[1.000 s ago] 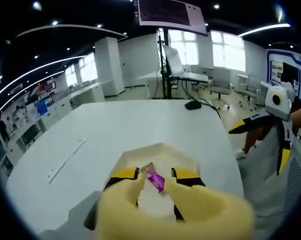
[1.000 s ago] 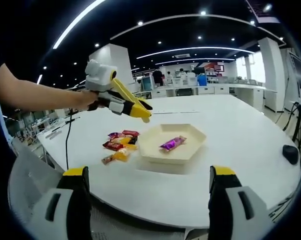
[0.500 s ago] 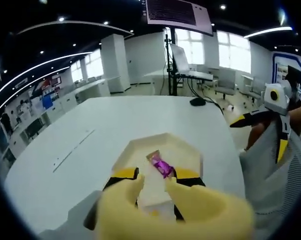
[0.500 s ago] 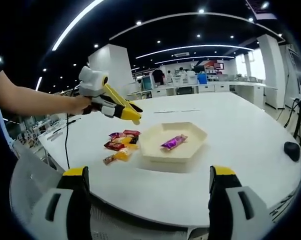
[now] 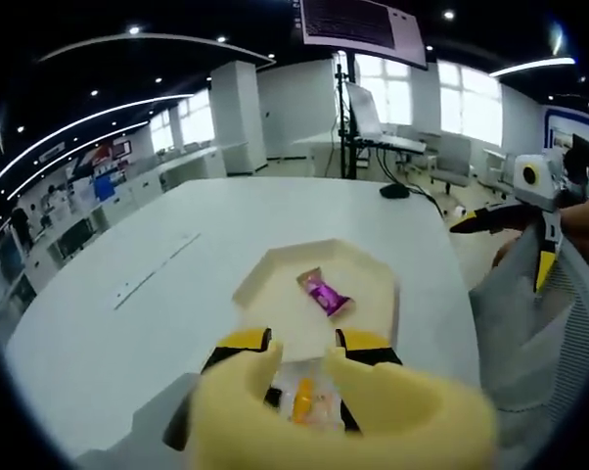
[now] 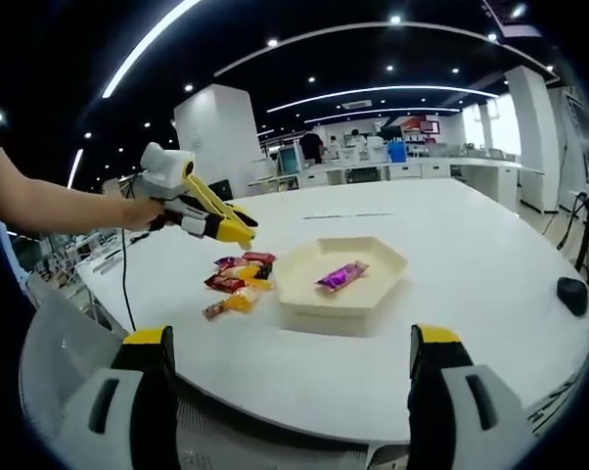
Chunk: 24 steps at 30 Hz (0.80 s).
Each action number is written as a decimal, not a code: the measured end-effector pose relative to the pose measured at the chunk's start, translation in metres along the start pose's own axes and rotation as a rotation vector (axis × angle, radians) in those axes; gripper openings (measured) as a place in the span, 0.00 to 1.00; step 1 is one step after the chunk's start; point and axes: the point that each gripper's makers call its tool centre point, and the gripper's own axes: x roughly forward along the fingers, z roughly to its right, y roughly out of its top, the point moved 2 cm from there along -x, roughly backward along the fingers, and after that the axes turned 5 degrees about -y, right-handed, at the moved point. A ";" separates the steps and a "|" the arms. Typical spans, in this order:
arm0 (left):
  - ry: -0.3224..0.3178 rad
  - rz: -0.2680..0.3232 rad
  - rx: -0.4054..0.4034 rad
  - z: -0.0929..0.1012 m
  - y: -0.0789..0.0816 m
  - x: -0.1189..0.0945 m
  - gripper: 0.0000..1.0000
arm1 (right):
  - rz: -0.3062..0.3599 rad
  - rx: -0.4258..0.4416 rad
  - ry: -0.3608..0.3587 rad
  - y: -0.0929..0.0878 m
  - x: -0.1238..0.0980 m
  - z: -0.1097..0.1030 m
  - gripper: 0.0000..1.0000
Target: Place the target food into the container with the food tongs after gripping and lifting it, then release it inside without dropping or visibly crushing the food.
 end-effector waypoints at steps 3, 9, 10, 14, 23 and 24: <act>0.005 -0.007 -0.005 0.000 -0.008 -0.005 0.23 | -0.003 0.000 0.002 0.000 0.000 0.000 0.99; 0.013 -0.023 -0.016 0.000 -0.027 -0.015 0.23 | -0.008 0.000 0.004 -0.001 0.000 -0.001 0.99; 0.015 -0.029 -0.017 0.000 -0.030 -0.017 0.23 | -0.009 0.000 0.004 -0.001 0.000 -0.001 0.99; 0.018 -0.043 -0.021 -0.002 -0.041 -0.022 0.23 | -0.011 0.001 0.004 -0.001 0.001 -0.001 0.99; 0.011 -0.077 -0.014 -0.003 -0.060 -0.029 0.23 | -0.017 0.003 0.002 -0.002 0.000 -0.001 0.99; 0.010 -0.079 -0.013 -0.003 -0.060 -0.029 0.23 | -0.017 0.003 0.002 -0.002 0.001 -0.001 0.99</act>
